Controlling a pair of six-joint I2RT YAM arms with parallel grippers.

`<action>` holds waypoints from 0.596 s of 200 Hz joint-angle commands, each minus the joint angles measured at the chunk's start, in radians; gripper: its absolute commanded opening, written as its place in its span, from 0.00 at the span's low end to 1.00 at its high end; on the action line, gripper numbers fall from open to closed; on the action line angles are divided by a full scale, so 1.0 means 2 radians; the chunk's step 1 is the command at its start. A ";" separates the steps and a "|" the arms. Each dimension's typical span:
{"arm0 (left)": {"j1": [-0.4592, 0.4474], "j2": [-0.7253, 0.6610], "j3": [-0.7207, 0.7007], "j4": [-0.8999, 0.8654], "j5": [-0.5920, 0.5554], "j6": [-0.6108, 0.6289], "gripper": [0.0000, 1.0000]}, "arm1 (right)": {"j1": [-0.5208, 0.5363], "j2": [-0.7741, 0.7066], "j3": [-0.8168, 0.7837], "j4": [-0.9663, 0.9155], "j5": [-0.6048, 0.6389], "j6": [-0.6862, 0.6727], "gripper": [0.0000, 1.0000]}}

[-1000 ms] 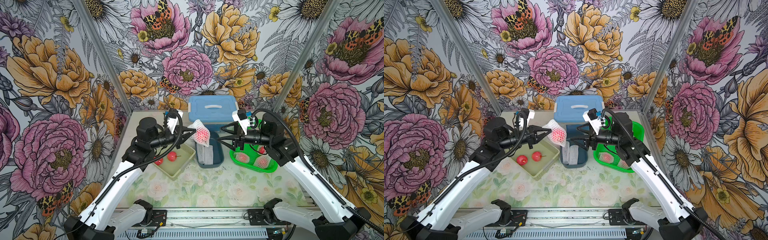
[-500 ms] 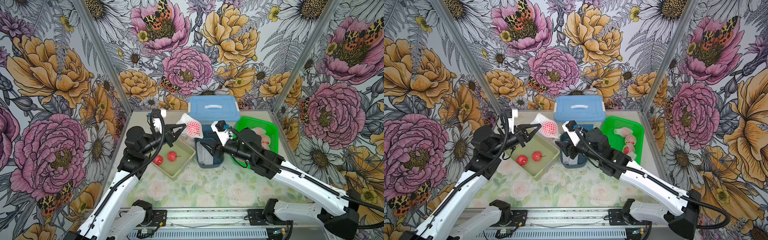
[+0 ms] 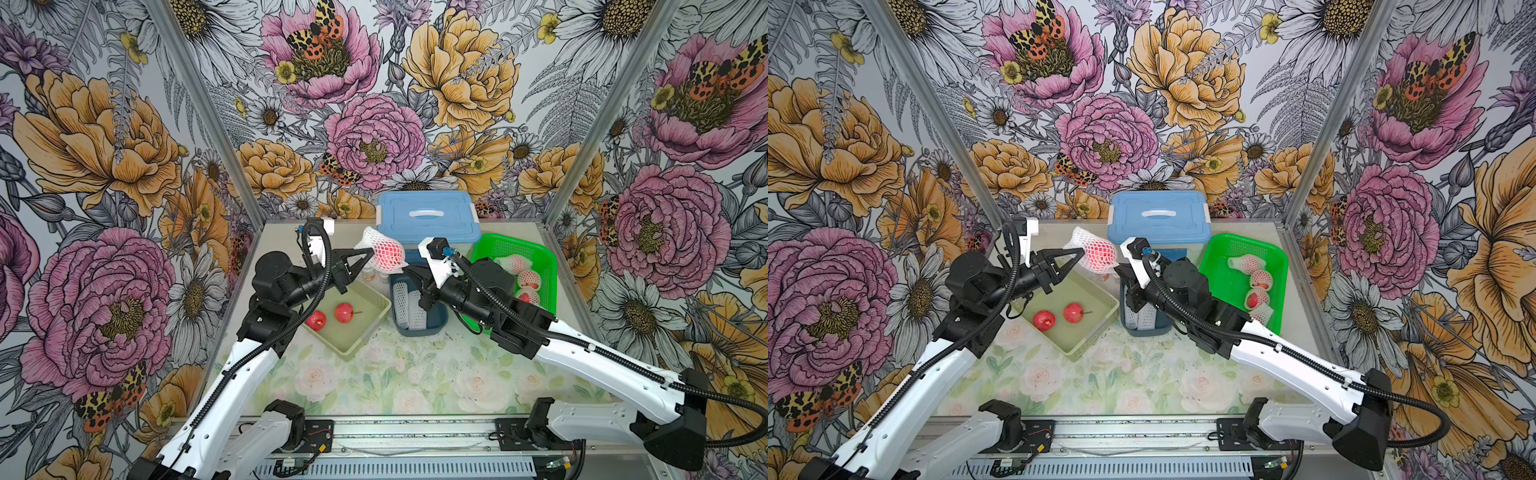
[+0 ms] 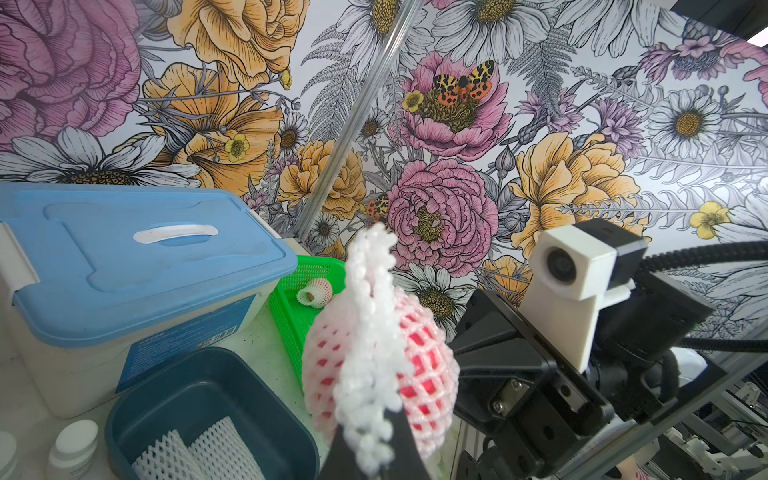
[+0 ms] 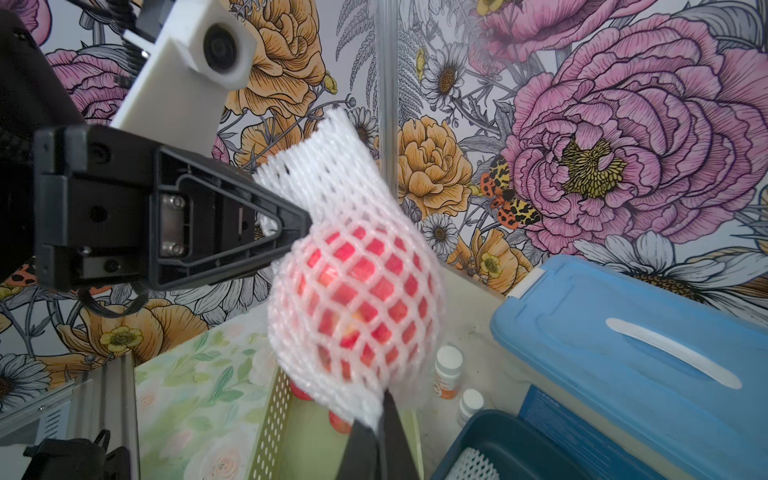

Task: Remove foam nets from apples
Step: Pick up the apple from the basket.

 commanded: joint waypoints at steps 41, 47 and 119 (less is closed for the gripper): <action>-0.004 0.010 0.062 -0.115 0.081 0.090 0.99 | -0.032 -0.037 0.006 -0.061 -0.096 -0.029 0.00; -0.004 0.009 0.070 -0.133 0.083 0.102 0.99 | -0.043 -0.041 0.012 -0.084 -0.131 -0.035 0.00; -0.006 0.016 0.114 -0.241 0.164 0.199 0.99 | -0.085 -0.023 0.152 -0.504 -0.244 -0.186 0.00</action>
